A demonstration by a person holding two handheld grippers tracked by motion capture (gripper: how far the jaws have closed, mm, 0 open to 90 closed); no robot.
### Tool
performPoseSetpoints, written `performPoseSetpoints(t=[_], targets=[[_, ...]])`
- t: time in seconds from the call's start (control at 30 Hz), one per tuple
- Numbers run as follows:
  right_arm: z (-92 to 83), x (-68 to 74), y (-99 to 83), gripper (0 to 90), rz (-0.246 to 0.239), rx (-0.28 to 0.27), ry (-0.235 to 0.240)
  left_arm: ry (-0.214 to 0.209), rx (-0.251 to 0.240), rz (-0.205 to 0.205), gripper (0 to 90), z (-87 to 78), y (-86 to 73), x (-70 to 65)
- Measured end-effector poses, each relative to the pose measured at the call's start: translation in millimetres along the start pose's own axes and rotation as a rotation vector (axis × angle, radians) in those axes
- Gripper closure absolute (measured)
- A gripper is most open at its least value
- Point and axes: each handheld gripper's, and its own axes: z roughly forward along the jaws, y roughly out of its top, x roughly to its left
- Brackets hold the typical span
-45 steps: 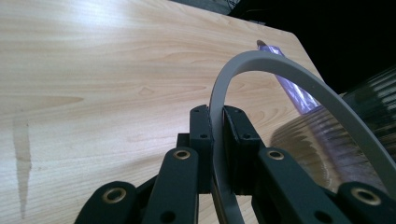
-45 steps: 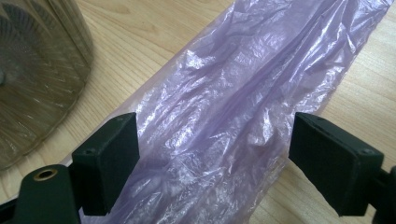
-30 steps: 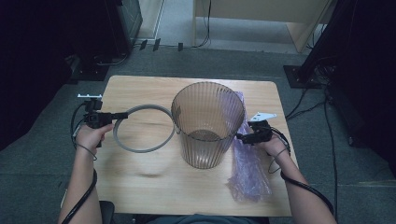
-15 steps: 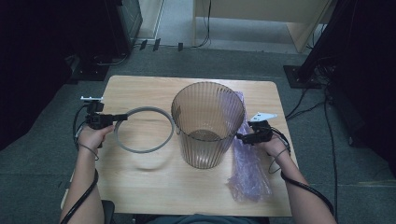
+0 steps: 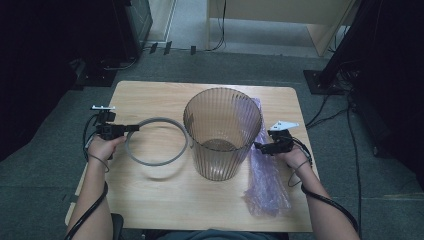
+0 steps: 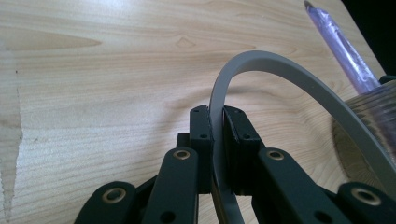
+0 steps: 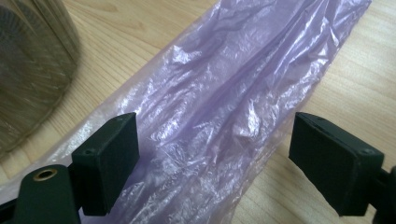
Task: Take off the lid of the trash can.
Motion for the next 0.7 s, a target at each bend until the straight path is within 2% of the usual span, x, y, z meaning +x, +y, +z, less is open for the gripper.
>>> performPoseSetpoints(t=[0.13, 0.3, 0.47, 0.7], targets=[[1.5, -1.7, -3.4, 16.1, 0.014, 0.013, 0.000, 0.009, -0.003, 0.001, 82.6, 0.9, -0.6, 1.4], [2.0, -1.5, -4.9, 16.1, 0.007, 0.006, -0.002, 0.024, 0.001, 0.005, 82.6, 1.8, -2.1, 4.0], [3.3, 1.2, -4.4, 16.0, -0.027, 0.011, 0.004, 0.032, 0.016, 0.028, 82.1, 3.7, -3.6, 4.6], [4.7, 2.9, -3.2, 13.8, -0.023, 0.016, -0.004, 0.042, 0.022, 0.027, 81.9, 4.5, -6.3, 8.3]])
